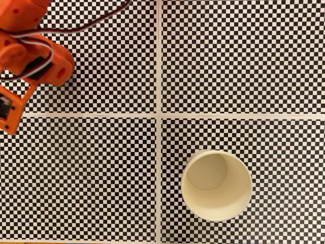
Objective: Grasp basketball and place into cup.
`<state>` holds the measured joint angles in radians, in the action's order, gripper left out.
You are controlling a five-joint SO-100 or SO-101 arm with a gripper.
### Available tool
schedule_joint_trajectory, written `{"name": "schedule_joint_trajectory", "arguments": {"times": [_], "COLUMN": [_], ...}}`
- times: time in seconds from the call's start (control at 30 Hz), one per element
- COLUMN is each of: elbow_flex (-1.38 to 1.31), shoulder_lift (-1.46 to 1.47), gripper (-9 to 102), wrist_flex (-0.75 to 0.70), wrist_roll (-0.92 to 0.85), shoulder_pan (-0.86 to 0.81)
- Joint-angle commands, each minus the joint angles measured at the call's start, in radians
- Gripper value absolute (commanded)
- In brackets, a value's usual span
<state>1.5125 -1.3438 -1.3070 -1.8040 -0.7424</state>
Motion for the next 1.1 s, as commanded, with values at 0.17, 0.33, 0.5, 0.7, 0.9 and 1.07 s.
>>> {"name": "schedule_joint_trajectory", "arguments": {"times": [0.17,0.33,0.5,0.7,0.9,1.07], "elbow_flex": [-0.005,-0.003,0.009,0.012,0.032,0.072], "shoulder_lift": [0.005,0.002,-0.012,-0.012,-0.017,-0.025], "gripper": [62,55,47,39,36,37], "wrist_flex": [0.017,0.017,0.017,0.018,0.025,0.072], "wrist_roll": [0.0,0.003,0.02,0.034,0.048,0.051], "shoulder_pan": [-0.011,-0.009,-0.005,-0.002,0.005,0.006]}}
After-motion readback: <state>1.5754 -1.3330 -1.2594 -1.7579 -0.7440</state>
